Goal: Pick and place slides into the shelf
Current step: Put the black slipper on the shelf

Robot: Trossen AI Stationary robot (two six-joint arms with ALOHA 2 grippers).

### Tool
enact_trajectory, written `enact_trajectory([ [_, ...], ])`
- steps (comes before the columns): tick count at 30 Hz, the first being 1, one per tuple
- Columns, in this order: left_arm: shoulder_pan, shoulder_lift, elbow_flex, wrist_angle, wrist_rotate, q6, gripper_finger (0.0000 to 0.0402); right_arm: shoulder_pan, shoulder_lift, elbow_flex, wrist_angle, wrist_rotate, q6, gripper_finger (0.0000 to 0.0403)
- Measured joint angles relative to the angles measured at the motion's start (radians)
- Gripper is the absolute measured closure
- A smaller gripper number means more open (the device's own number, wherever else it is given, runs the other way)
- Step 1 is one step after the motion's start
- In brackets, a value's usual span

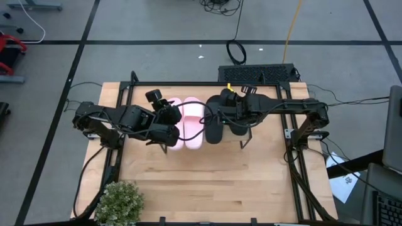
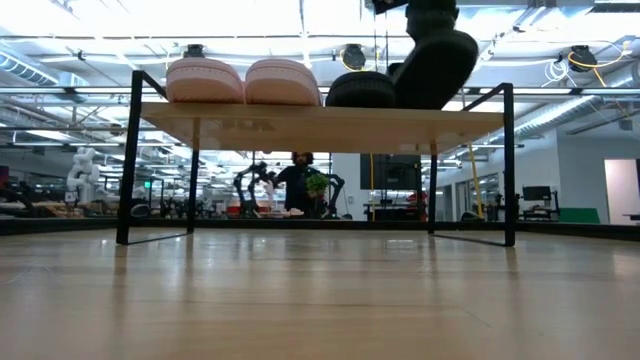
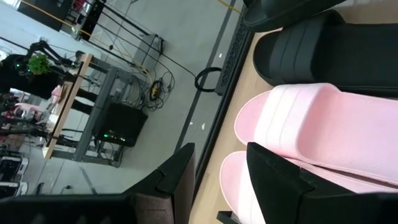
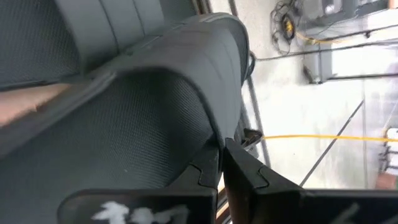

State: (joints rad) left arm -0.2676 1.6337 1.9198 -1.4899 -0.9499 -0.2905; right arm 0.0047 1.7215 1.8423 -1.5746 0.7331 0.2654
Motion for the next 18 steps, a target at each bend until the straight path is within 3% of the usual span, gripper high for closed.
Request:
enact_trajectory([
  [18, 0.0, 0.0, 0.0, 0.0, 0.003, 0.008, 0.025, -0.032, 0.004, -0.001, 0.003, -0.031, 0.029, 0.0403],
])
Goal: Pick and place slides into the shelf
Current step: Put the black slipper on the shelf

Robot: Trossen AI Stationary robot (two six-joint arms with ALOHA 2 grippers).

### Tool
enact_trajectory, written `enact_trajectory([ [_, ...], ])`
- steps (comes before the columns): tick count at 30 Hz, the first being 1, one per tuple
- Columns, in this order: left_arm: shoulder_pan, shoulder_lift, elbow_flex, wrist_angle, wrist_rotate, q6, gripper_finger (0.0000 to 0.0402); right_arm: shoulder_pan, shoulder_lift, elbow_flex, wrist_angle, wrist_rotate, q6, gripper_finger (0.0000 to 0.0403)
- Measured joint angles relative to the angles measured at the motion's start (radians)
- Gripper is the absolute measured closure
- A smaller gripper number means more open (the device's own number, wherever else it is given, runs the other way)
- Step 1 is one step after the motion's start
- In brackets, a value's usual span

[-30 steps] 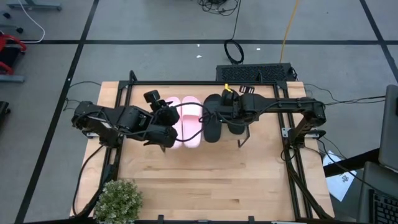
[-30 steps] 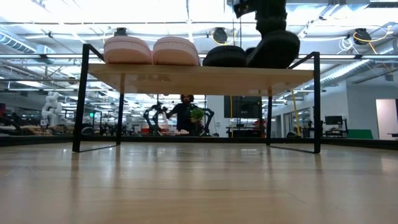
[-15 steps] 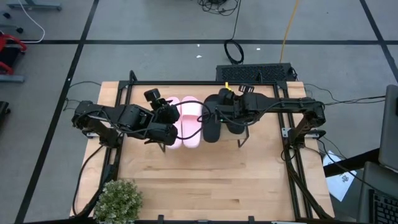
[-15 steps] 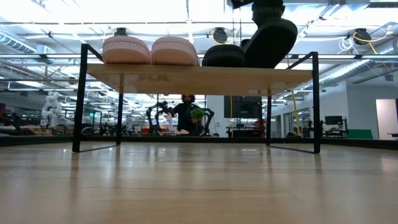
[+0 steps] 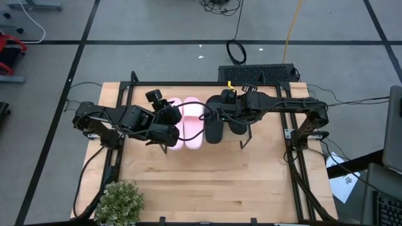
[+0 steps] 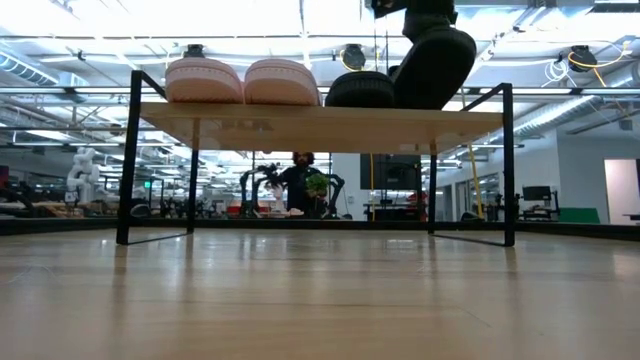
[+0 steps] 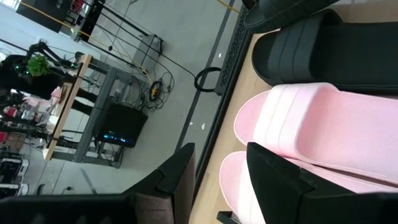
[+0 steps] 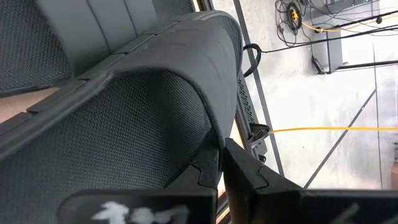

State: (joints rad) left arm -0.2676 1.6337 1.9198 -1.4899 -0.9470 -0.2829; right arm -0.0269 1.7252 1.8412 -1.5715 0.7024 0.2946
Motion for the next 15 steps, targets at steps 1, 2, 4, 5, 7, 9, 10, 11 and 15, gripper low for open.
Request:
enact_trajectory([
  [1, 0.0, 0.0, 0.0, 0.0, 0.0, 0.0, 0.025, 0.0, 0.0, 0.0, 0.0, 0.003, 0.0, 0.0403],
  [2, 0.0, 0.0, 0.0, 0.0, 0.0, 0.0, 0.025, 0.0, 0.0, 0.0, 0.0, 0.004, 0.0, 0.0403],
  [4, 0.0, 0.0, 0.0, 0.0, 0.0, 0.0, 0.025, 0.0, 0.0, 0.0, 0.0, 0.006, 0.0, 0.0403],
  [5, 0.0, 0.0, 0.0, 0.0, 0.0, 0.0, 0.025, 0.0, 0.0, 0.0, 0.0, 0.014, 0.0, 0.0403],
  [7, 0.0, 0.0, 0.0, 0.0, 0.0, 0.0, 0.025, 0.0, 0.0, 0.0, 0.001, 0.032, 0.002, 0.0403],
  [9, 0.0, 0.0, 0.0, 0.0, 0.0, 0.0, 0.025, 0.0, 0.0, 0.0, 0.002, 0.032, 0.011, 0.0403],
  [10, 0.0, 0.0, 0.0, 0.0, 0.0, 0.0, 0.025, 0.0, 0.0, 0.0, 0.002, 0.034, 0.01, 0.0403],
  [11, 0.0, 0.0, 0.0, 0.0, 0.0, 0.0, 0.025, 0.0, 0.0, 0.0, 0.001, 0.036, 0.011, 0.0403],
  [15, 0.0, 0.0, 0.0, 0.0, 0.0, 0.002, 0.025, 0.015, 0.0, 0.0, 0.001, 0.063, 0.02, 0.0403],
])
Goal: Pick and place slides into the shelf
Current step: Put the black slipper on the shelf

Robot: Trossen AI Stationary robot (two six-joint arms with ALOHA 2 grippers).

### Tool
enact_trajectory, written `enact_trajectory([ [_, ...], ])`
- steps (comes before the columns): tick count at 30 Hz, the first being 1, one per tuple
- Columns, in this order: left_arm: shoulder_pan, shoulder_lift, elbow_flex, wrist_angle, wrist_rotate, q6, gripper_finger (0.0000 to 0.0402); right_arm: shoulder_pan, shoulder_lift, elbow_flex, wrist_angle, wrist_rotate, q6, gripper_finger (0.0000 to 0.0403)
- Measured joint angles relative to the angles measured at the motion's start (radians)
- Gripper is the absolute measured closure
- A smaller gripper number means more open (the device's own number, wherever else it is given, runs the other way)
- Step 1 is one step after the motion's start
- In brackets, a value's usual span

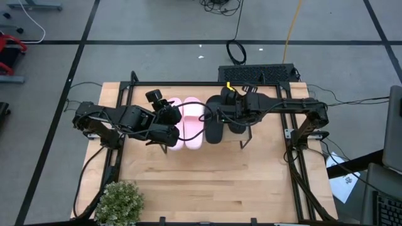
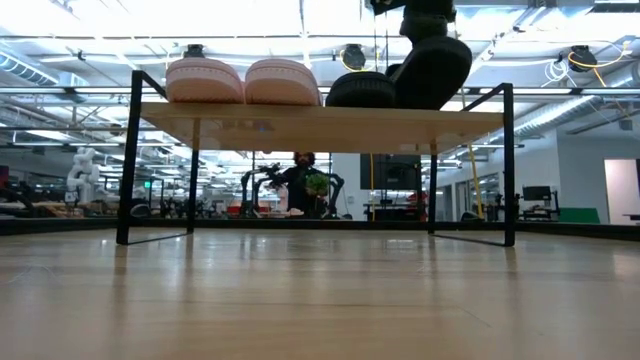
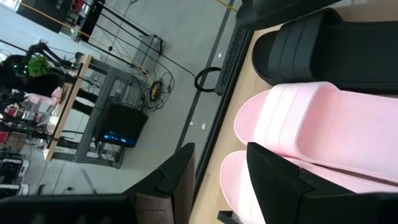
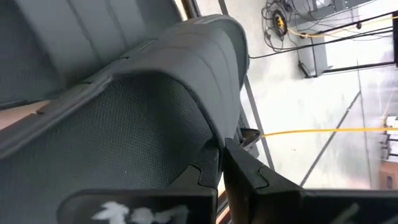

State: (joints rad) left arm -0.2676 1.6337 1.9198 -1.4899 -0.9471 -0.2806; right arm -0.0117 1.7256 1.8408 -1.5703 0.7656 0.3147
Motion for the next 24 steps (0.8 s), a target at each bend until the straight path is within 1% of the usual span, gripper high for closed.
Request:
enact_trajectory([
  [12, 0.0, 0.0, 0.0, 0.002, 0.005, 0.007, 0.025, -0.022, 0.005, -0.001, 0.0, 0.0, -0.022, 0.0403],
  [15, 0.0, 0.0, 0.0, 0.002, 0.005, 0.01, 0.025, -0.029, 0.005, -0.001, -0.001, 0.02, -0.027, 0.0403],
  [21, 0.0, 0.0, 0.0, 0.002, 0.005, 0.011, 0.025, -0.034, 0.01, -0.002, -0.001, -0.005, -0.02, 0.0403],
  [24, 0.0, 0.0, 0.0, 0.002, 0.005, 0.011, 0.025, -0.033, 0.011, -0.032, 0.002, -0.009, -0.008, 0.0403],
])
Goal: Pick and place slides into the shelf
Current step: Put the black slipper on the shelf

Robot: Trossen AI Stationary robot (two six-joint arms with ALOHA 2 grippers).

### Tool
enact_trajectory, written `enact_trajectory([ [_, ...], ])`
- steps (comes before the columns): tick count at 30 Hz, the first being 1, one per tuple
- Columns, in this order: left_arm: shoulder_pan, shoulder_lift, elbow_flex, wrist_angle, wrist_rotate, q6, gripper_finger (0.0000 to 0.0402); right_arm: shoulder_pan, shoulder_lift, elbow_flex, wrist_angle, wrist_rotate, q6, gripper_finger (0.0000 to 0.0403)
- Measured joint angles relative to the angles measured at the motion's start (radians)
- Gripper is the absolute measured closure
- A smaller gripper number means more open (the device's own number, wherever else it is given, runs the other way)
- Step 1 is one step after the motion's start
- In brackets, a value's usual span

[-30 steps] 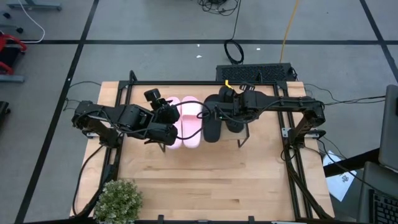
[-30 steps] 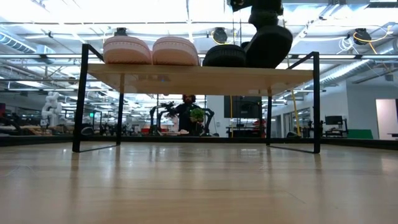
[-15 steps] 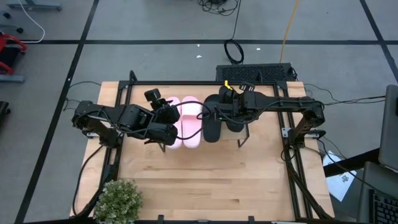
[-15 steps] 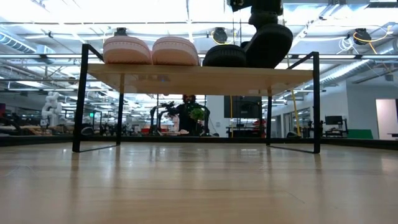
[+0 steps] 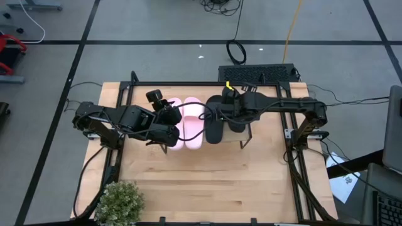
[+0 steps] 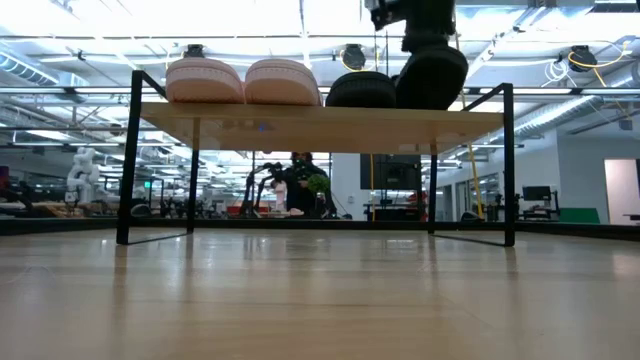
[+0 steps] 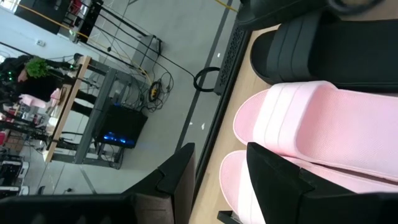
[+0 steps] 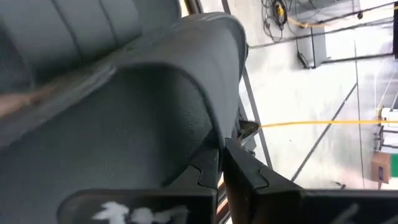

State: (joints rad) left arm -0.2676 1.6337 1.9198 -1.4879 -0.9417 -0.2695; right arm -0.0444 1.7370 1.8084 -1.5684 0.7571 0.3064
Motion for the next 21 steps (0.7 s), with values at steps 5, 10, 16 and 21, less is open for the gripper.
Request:
enact_trajectory([
  [5, 0.0, 0.0, 0.0, 0.0, 0.0, 0.002, 0.025, 0.0, 0.0, -0.09, 0.003, -0.037, 0.041, 0.0403],
  [10, 0.0, 0.0, 0.0, 0.002, 0.0, 0.002, 0.025, 0.0, 0.0, -0.132, -0.003, -0.036, 0.063, 0.0403],
  [16, 0.0, 0.0, 0.0, 0.005, 0.0, 0.002, 0.025, 0.017, 0.0, -0.132, -0.003, -0.044, 0.063, 0.0403],
  [21, 0.0, 0.0, 0.0, 0.004, 0.0, 0.006, 0.025, 0.041, 0.0, -0.129, -0.006, -0.07, 0.054, 0.0403],
])
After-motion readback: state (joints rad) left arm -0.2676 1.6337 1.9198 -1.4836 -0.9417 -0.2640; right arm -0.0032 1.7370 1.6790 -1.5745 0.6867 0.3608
